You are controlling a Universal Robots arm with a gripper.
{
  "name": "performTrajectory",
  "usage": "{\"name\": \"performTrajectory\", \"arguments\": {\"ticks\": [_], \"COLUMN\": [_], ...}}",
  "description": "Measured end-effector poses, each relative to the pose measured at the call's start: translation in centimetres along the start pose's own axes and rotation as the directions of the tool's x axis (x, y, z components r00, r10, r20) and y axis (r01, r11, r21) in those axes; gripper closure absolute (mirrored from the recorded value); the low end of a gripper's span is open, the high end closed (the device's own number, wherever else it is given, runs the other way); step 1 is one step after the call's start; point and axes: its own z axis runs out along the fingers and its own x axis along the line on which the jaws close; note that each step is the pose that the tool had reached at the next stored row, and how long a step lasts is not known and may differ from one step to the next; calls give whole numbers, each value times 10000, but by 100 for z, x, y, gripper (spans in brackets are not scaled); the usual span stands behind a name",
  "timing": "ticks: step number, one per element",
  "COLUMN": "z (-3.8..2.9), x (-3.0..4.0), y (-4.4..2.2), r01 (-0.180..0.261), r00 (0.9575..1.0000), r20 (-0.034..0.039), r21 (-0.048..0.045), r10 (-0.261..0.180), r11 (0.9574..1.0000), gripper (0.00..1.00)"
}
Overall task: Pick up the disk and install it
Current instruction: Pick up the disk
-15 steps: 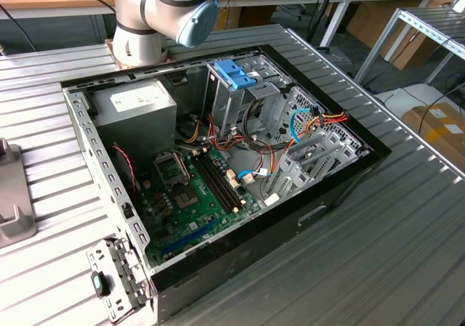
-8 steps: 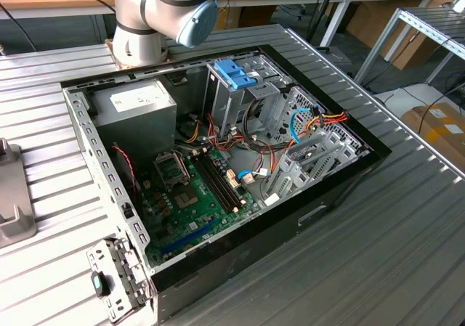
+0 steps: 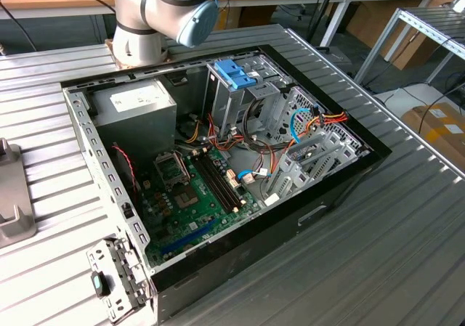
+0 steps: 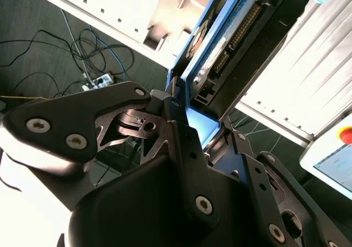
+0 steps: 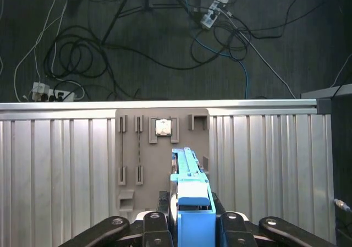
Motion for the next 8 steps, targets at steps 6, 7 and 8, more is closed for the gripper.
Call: {"name": "performTrajectory", "arguments": {"ticks": [6,7,8], "z": [-3,-3,-4], "x": [1,1,1], "y": [-45,-51,-63], "r01": [0,0,0], "r00": [10000,10000,10000], "r20": [0,0,0], "r21": [0,0,0], "r10": [0,0,0], "r11": [10000,10000,10000], "gripper": [63,63,63]}}
